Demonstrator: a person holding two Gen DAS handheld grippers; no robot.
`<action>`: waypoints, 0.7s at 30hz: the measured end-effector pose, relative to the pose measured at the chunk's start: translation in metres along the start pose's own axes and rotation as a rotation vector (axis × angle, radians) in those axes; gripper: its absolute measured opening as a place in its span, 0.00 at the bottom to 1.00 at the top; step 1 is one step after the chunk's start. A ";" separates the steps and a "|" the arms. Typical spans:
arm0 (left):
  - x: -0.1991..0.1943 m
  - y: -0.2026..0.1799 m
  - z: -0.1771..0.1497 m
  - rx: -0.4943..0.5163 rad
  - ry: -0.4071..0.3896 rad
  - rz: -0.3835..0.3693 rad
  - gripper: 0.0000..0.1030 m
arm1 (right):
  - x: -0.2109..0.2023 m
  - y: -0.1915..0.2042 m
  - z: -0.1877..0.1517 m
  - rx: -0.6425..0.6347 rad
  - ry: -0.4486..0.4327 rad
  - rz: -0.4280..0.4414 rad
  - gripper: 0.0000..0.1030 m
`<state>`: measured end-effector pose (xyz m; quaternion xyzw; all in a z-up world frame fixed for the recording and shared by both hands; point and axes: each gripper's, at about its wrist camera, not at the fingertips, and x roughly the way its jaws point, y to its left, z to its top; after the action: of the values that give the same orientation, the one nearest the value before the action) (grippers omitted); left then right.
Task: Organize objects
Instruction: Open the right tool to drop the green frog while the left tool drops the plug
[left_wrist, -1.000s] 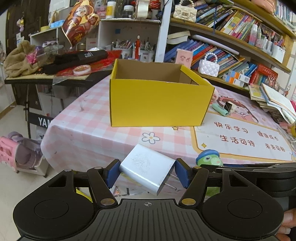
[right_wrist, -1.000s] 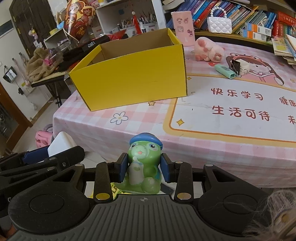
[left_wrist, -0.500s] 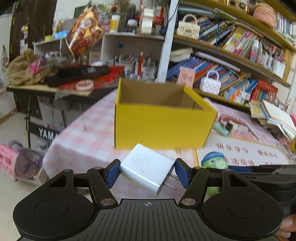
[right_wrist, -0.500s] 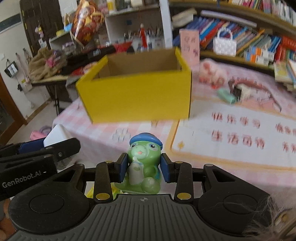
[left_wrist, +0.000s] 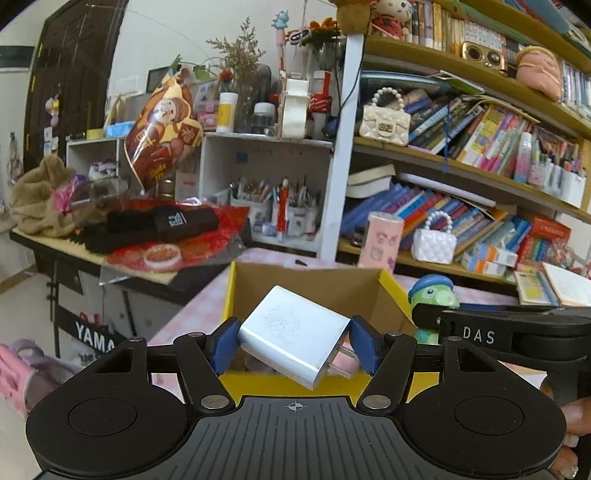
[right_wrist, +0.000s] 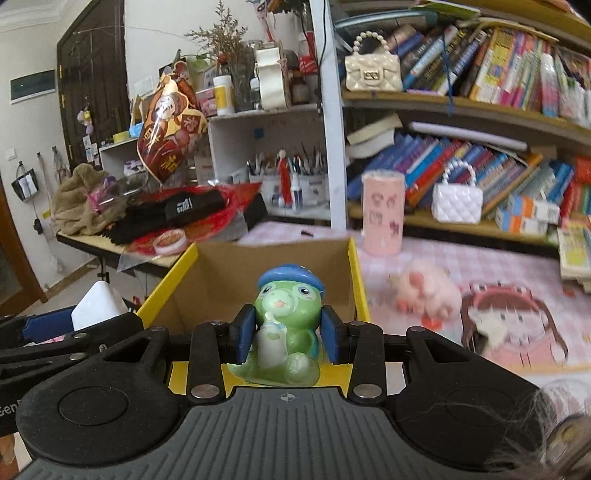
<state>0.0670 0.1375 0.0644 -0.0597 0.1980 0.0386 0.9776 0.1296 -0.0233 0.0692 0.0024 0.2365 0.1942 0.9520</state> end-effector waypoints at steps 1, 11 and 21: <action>0.008 -0.001 0.001 0.002 0.003 0.007 0.62 | 0.008 -0.002 0.002 -0.011 -0.001 0.003 0.34; 0.074 -0.004 -0.007 0.004 0.118 0.079 0.62 | 0.091 -0.004 0.016 -0.128 0.135 0.079 0.34; 0.106 -0.011 -0.017 0.081 0.218 0.123 0.62 | 0.148 0.009 0.015 -0.249 0.298 0.146 0.34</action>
<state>0.1586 0.1302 0.0081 -0.0117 0.3079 0.0836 0.9477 0.2538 0.0415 0.0167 -0.1270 0.3481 0.2888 0.8828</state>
